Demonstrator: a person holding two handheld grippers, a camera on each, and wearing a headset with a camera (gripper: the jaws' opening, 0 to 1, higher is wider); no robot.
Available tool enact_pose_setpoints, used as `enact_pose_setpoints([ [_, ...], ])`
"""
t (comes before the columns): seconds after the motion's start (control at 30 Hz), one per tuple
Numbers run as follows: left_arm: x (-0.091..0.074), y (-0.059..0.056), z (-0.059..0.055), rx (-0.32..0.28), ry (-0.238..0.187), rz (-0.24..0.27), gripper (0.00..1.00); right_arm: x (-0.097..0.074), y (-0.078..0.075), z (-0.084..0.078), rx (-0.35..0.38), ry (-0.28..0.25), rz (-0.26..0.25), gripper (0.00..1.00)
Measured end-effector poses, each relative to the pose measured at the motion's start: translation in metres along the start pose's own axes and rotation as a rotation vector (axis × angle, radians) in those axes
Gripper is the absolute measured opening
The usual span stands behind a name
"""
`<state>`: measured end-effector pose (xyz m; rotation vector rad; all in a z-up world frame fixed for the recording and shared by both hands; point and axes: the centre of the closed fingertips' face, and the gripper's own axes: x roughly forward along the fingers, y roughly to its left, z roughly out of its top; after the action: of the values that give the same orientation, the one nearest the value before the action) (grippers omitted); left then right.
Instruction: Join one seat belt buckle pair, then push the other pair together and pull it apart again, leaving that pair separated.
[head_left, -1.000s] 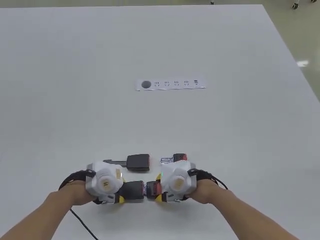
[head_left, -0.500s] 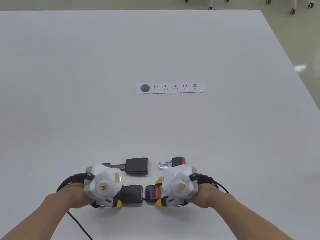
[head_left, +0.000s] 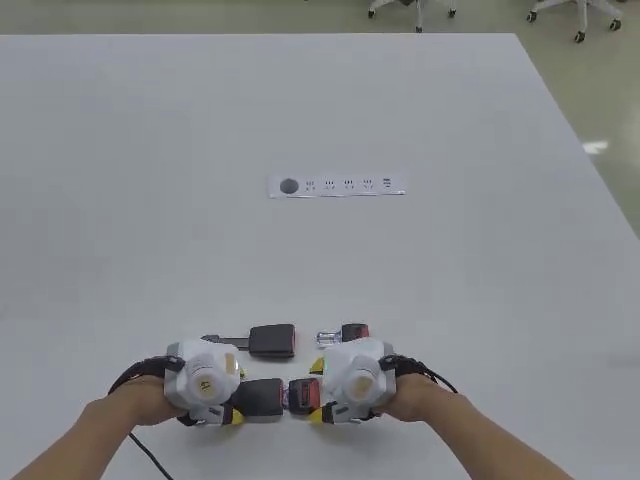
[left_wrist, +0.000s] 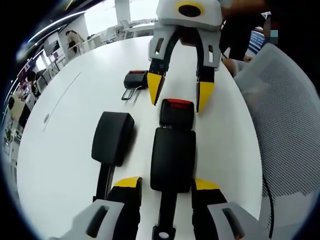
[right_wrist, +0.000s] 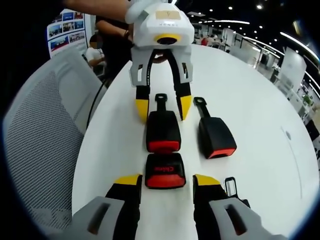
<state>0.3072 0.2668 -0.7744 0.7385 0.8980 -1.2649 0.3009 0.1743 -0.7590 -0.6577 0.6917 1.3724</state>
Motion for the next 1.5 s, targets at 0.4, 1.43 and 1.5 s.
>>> enact_pose_setpoints([
  [0.4,-0.014,0.007,0.013,-0.084,-0.062,0.034,0.49,-0.016,-0.009,0.006,0.009,-0.019,-0.030,0.51],
  [1.43,-0.034,0.062,0.049,-0.114,-0.130,0.106,0.55,-0.063,-0.076,-0.017,0.044,-0.032,-0.139,0.53],
  [1.5,-0.033,0.063,0.050,-0.105,-0.125,0.101,0.54,-0.064,-0.078,-0.019,0.042,-0.030,-0.139,0.52],
])
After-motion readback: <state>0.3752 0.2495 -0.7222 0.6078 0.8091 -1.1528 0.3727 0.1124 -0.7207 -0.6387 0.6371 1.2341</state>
